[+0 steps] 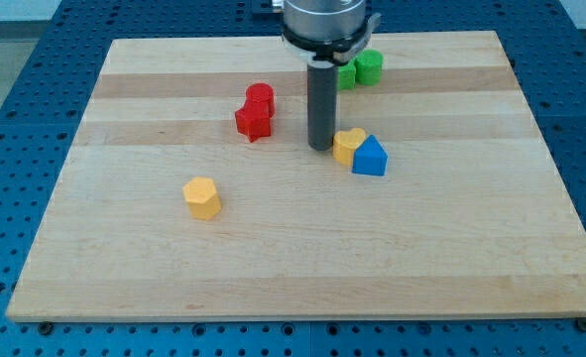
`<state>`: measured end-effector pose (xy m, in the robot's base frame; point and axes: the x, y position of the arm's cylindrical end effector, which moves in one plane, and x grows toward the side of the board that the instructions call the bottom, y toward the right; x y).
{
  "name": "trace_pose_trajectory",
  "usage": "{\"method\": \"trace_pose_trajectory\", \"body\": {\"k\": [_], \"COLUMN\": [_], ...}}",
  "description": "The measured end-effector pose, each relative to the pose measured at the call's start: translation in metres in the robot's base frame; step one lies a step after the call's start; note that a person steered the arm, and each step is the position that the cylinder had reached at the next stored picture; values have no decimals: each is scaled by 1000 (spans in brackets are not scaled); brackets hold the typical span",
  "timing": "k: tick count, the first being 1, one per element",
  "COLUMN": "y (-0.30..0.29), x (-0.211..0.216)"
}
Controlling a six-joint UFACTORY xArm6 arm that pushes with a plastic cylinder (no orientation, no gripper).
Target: Push your arm closer to the blue cube
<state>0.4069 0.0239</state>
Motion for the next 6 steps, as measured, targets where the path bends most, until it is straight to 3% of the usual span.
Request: {"method": "trace_pose_trajectory", "body": {"k": [2, 6], "y": [63, 28], "x": [-17, -69]}}
